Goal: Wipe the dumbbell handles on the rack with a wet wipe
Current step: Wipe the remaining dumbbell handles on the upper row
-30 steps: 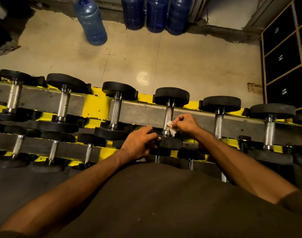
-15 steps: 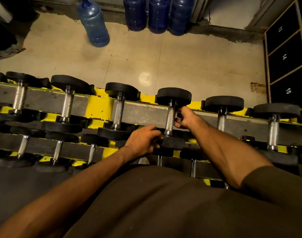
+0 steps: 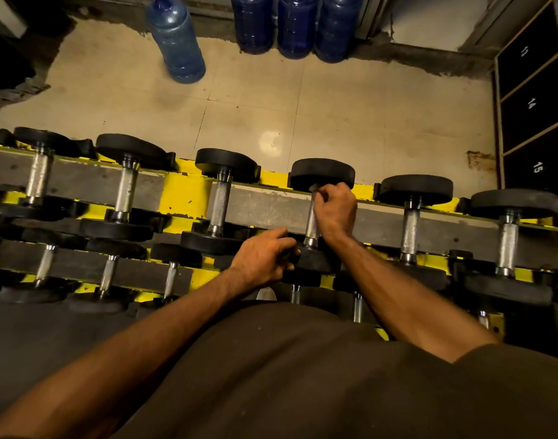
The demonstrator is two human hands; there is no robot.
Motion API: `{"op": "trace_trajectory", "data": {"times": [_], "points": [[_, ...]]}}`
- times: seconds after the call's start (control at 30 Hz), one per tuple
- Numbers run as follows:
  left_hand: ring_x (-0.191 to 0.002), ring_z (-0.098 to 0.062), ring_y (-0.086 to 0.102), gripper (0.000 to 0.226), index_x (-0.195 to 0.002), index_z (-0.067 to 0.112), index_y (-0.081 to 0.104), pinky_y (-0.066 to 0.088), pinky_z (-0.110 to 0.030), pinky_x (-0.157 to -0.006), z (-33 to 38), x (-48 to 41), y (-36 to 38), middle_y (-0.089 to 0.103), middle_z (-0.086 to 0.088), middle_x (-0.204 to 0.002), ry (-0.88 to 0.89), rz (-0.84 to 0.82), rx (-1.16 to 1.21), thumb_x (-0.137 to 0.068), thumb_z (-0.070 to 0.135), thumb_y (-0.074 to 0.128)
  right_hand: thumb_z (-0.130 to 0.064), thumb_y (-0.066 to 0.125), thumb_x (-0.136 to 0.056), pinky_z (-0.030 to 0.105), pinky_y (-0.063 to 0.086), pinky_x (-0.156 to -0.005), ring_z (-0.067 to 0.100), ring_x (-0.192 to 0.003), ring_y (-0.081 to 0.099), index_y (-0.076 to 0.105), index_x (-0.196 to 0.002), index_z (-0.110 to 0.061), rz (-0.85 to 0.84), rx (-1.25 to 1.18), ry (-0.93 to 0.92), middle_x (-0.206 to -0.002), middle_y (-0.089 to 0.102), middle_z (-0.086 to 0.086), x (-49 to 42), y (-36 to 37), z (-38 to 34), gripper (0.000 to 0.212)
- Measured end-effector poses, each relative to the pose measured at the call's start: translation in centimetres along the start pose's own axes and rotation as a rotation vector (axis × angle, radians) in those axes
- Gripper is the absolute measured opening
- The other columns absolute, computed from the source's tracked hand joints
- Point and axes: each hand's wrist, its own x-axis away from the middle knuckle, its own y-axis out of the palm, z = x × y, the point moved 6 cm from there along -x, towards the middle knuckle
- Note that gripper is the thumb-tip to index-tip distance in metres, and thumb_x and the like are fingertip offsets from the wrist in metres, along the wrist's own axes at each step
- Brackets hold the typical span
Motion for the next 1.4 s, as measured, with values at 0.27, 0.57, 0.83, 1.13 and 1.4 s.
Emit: {"op": "trace_trajectory", "data": {"times": [0.27,0.57,0.83,1.13,1.4], "points": [[-0.094,-0.019,0.059,0.033,-0.109,0.018,0.069,0.057,-0.038,-0.076,0.4,0.0,0.0,0.059,-0.001,-0.107,0.010,0.002,-0.010,-0.081,0.028,0.081,-0.017,0.064,-0.089,0.040,0.041,-0.096,0.031,-0.121,0.041,0.058,-0.128,-0.001,-0.319,0.825,-0.576,-0.124,0.058,0.013,2.0,3.4,-2.4,0.043],[-0.094,-0.017,0.058,0.030,-0.107,0.018,0.069,0.054,-0.033,-0.076,0.2,0.0,0.0,0.060,-0.001,-0.106,0.018,0.017,0.021,-0.081,0.028,0.081,-0.030,0.066,-0.092,0.039,0.042,-0.094,0.025,-0.116,0.048,0.066,-0.116,-0.012,-0.578,0.728,-0.790,-0.118,0.062,0.007,2.5,2.7,-2.0,0.030],[-0.098,-0.017,0.058,0.034,-0.111,0.017,0.067,0.054,-0.031,-0.080,-0.1,0.1,0.4,0.058,-0.002,-0.111,0.024,0.010,0.030,-0.081,0.027,0.081,0.000,0.071,-0.085,0.032,0.061,-0.070,0.021,-0.090,0.069,0.074,-0.085,-0.010,-0.225,-0.523,0.566,-0.099,0.072,0.007,1.8,0.7,6.5,0.010],[-0.096,-0.017,0.057,0.032,-0.111,0.017,0.068,0.055,-0.031,-0.079,-0.1,0.2,0.4,0.058,-0.002,-0.110,0.009,0.009,0.035,-0.082,0.026,0.080,0.001,0.059,-0.092,0.028,0.057,-0.066,0.019,-0.095,0.065,0.067,-0.096,-0.013,-0.366,-0.754,0.807,-0.102,0.069,0.007,0.3,2.3,6.6,0.016],[-0.096,-0.017,0.058,0.031,-0.109,0.017,0.068,0.055,-0.032,-0.079,0.0,0.0,0.3,0.058,-0.002,-0.110,0.014,0.003,0.029,-0.082,0.026,0.080,0.007,0.052,-0.093,0.033,0.059,-0.080,0.020,-0.103,0.065,0.067,-0.114,-0.012,-0.525,-0.698,0.744,-0.114,0.068,0.008,-0.5,2.8,7.5,0.032]]}}
